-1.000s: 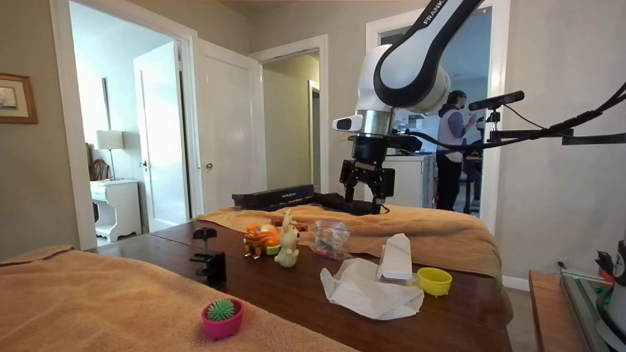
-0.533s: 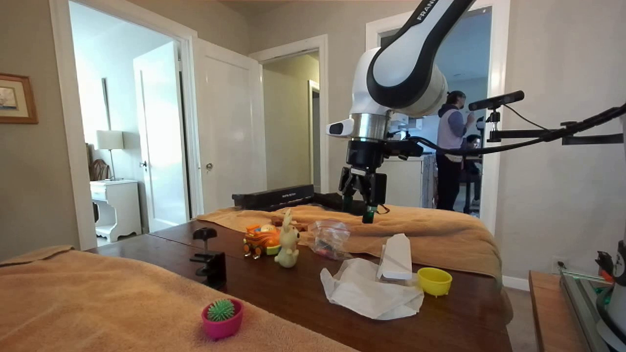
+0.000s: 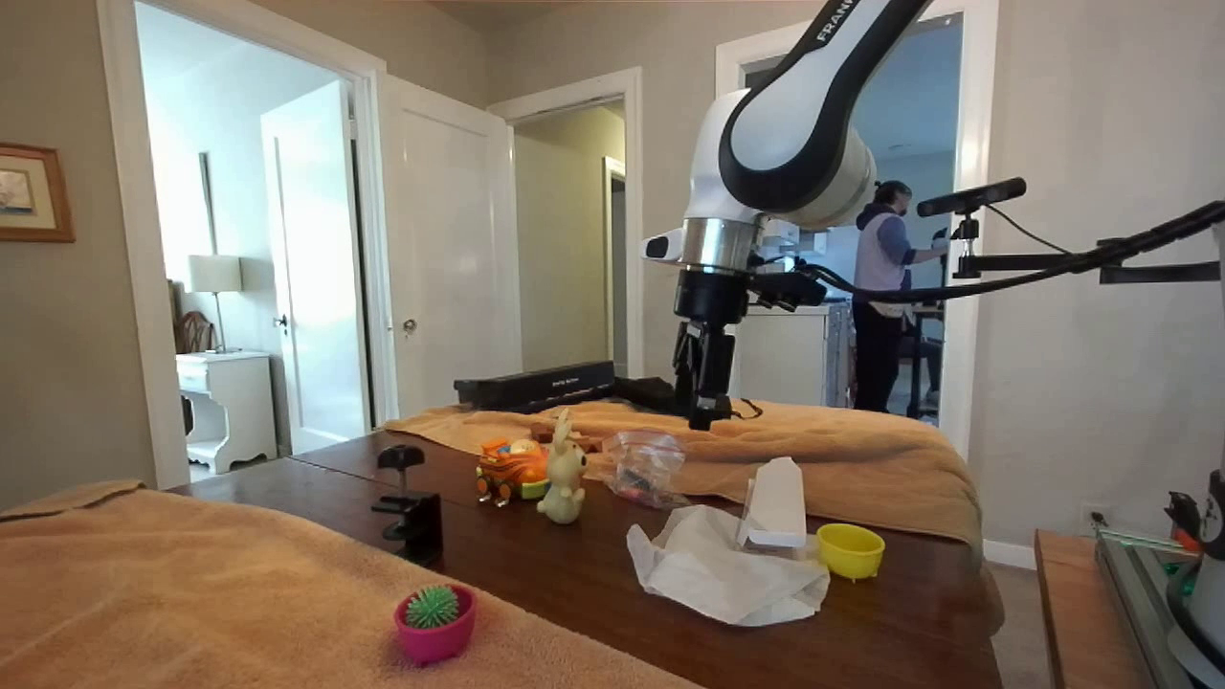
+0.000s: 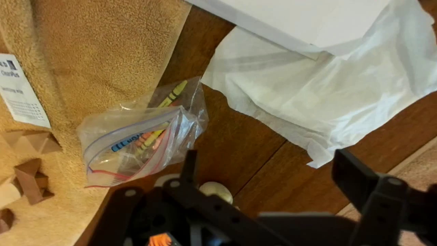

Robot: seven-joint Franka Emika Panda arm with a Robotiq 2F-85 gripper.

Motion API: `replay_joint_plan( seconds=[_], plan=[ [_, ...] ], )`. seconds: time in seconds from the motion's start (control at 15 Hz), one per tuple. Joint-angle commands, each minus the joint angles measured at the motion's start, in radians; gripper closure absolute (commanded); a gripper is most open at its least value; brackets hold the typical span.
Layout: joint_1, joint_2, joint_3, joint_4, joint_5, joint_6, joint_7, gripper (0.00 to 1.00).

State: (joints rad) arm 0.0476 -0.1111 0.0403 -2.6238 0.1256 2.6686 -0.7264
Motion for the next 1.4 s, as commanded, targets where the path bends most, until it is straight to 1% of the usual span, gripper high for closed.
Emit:
replay_joint_plan(
  seconds=[0.0,0.07,0.2,0.4,0.53,0.73,0.87,0.93,1.33],
  plan=[
    [-0.006,0.014,0.008,0.012,-0.071,0.016,0.264,0.0],
    [-0.011,0.019,0.008,0.016,-0.095,0.01,0.336,0.0],
    [-0.014,0.024,0.009,0.039,-0.134,-0.047,0.475,0.0],
    [0.004,0.027,0.001,0.094,-0.055,-0.203,0.556,0.0],
    [0.005,0.029,0.0,0.126,-0.032,-0.262,0.598,0.0],
    [0.002,0.034,0.004,0.151,-0.041,-0.275,0.663,0.0],
    [0.001,0.039,0.008,0.153,-0.065,-0.259,0.699,0.0],
    [-0.001,0.019,0.001,0.128,-0.058,-0.247,0.655,0.0],
    [-0.001,0.02,0.001,0.128,-0.058,-0.247,0.658,0.0]
  ],
)
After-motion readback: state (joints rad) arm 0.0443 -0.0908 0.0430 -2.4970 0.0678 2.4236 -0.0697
